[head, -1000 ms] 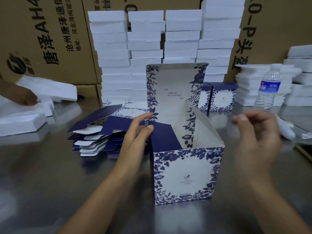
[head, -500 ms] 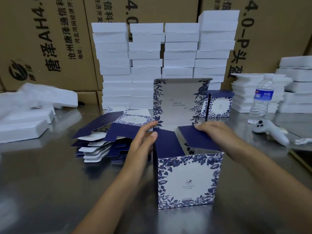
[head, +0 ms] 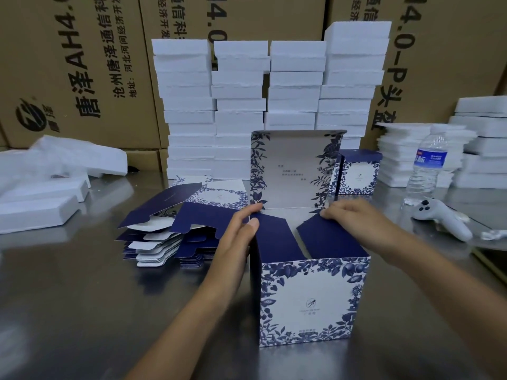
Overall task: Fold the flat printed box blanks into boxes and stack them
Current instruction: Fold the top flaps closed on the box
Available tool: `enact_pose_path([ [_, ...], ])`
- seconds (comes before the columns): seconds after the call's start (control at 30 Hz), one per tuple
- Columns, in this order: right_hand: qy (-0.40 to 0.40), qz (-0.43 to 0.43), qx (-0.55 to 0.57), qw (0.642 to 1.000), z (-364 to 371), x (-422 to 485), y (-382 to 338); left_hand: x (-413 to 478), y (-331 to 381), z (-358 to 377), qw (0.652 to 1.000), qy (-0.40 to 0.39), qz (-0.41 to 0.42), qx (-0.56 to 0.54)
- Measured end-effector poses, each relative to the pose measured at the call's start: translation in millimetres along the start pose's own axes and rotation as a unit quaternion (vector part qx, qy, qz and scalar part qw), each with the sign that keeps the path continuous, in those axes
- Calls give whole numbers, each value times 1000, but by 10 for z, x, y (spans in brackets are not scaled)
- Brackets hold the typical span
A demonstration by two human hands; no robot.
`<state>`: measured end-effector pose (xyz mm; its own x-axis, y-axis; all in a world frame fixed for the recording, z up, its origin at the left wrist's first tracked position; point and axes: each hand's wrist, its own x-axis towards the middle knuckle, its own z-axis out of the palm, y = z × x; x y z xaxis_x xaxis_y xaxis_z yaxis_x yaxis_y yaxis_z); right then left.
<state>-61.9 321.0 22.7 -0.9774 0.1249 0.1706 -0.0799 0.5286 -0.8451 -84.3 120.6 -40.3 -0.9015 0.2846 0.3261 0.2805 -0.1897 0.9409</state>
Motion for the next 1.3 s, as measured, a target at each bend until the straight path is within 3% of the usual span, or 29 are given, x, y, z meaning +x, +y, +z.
enact_pose_path([
  [0.3,1,-51,0,999,-104,-322,36,24,4,1,1000,8,-8,-4],
  [0.6,-7,-34,-56,998,-96,-261,45,-24,22,32,1000,2,-23,-18],
  [0.97,-20,-39,88,995,-46,-299,138,-11,116,55,998,42,-5,42],
  [1.3,-20,-11,17,1000,-97,-344,78,-8,74,49,999,29,0,36],
])
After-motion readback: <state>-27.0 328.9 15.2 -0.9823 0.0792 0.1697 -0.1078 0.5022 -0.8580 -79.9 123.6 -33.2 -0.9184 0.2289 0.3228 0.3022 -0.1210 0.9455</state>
